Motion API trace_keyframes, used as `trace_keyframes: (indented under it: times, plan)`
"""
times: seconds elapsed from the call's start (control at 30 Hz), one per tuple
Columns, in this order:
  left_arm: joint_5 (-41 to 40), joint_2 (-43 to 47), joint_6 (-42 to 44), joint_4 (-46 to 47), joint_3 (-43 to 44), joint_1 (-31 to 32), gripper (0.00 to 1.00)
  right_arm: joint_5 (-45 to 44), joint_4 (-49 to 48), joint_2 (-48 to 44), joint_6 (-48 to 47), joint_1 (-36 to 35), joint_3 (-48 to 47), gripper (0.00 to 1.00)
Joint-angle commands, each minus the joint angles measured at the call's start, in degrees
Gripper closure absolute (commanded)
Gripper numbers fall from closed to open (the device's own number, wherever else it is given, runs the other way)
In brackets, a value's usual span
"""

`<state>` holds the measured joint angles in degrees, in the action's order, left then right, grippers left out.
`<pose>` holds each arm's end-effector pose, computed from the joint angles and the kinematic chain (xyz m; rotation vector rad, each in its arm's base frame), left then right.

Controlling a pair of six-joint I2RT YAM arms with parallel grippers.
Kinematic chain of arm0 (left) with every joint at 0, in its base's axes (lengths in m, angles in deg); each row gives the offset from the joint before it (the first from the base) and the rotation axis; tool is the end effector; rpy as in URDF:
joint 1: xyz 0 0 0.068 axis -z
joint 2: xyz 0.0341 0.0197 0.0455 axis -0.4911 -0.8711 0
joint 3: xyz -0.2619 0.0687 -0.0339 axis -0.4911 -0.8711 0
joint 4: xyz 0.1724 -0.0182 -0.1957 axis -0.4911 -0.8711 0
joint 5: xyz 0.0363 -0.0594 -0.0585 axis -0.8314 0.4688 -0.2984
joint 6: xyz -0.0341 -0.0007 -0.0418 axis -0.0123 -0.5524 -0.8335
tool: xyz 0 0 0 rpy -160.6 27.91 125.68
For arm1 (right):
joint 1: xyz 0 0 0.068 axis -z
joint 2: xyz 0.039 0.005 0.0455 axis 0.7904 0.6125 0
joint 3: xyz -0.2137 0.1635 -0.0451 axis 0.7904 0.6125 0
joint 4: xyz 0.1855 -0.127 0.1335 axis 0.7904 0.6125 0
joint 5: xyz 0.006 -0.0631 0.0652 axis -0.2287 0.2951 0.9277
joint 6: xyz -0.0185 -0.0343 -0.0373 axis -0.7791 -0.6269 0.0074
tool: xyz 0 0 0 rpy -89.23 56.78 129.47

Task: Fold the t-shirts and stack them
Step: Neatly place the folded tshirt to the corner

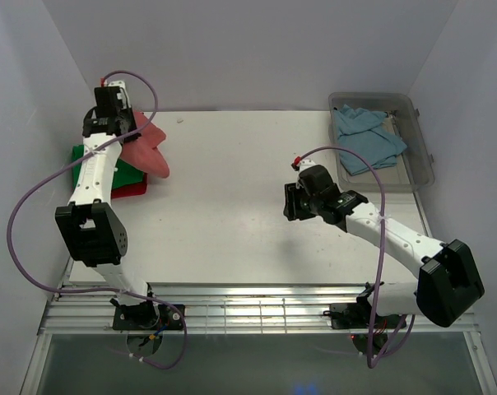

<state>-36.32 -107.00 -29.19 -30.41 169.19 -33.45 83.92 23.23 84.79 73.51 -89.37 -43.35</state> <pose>0.3930 0.0322 0.3518 -0.2242 2.2702 0.1434 0.2255 0.1670 0.2526 -0.3387 2.3212 0.3883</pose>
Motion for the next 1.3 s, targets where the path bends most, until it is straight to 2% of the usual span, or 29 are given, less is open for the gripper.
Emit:
trace_keyframes:
  times: [0.0, 0.37, 0.5, 0.53, 0.57, 0.6, 0.63, 0.67, 0.7, 0.93, 1.07, 1.17, 1.2, 1.27]
  plan:
    - [-0.4, -1.1, 1.6, -0.2, 5.7, -4.4, 1.0, 1.6, -2.0, -3.1, 0.6, 0.1, 1.5, 0.49]
    - [4.5, -4.4, -1.9, 1.3, 6.1, -14.6, 1.0, 2.4, 0.2, -7.1, 0.9, 0.1, 4.0, 0.49]
    - [1.8, -8.3, -4.1, 2.3, 4.4, -17.5, 0.99, 2.1, 1.7, -8.5, 0.8, 0.1, 3.9, 0.49]
    - [0.8, -9.3, -4.9, 2.3, 4.8, -18.1, 0.96, 2.2, 2.1, -8.8, 0.8, 0.1, 3.7, 0.49]
    - [0.2, -10.0, -5.7, 2.2, 5.2, -19.1, 0.9, 2.3, 2.5, -9.6, 0.6, 0.1, 3.8, 0.49]
    - [0.0, -12.0, -7.1, 1.3, 5.8, -19.5, 0.69, 2.4, 2.8, -9.9, 0.5, 0.1, 3.9, 0.49]
    - [-1.7, -12.7, -7.8, 0.8, 7.1, -19.9, 0.54, 2.3, 3.1, -10.7, 0.4, 0.1, 4.1, 0.49]
    - [-2.7, -13.2, -8.2, 0.7, 7.6, -19.9, 0.26, 1.9, 3.5, -11.1, 0.3, 0.1, 4.4, 0.48]
    - [-3.6, -13.7, -9.2, -0.5, 8.5, -19.9, 0.03, 1.6, 3.9, -11.3, 0.3, 0.1, 4.5, 0.48]
    - [-8.8, -7.1, -11.5, -0.6, 12.7, -19.4, 0.02, -0.2, 6.5, -14.8, 1.4, 0.1, 3.2, 0.44]
    - [-8.8, 1.1, -11.6, -0.6, 18.6, -16.6, 0.02, -2.5, 8.6, -15.6, 1.2, 0.1, -1.9, 0.44]
    - [-10.7, 9.5, -8.9, 4.4, 14.6, -9.7, 0.02, -5.5, 10.6, -15.7, 0.7, 0.0, -7.8, 0.44]
    - [-10.2, 12.0, -8.3, 8.7, 8.7, -7.8, 0.02, -6.4, 11.3, -15.8, 0.5, 0.1, -9.4, 0.44]
    - [-7.5, 18.7, -8.9, 12.1, 2.3, -2.9, 0.02, -8.6, 12.2, -16.2, -0.1, 0.1, -13.2, 0.46]
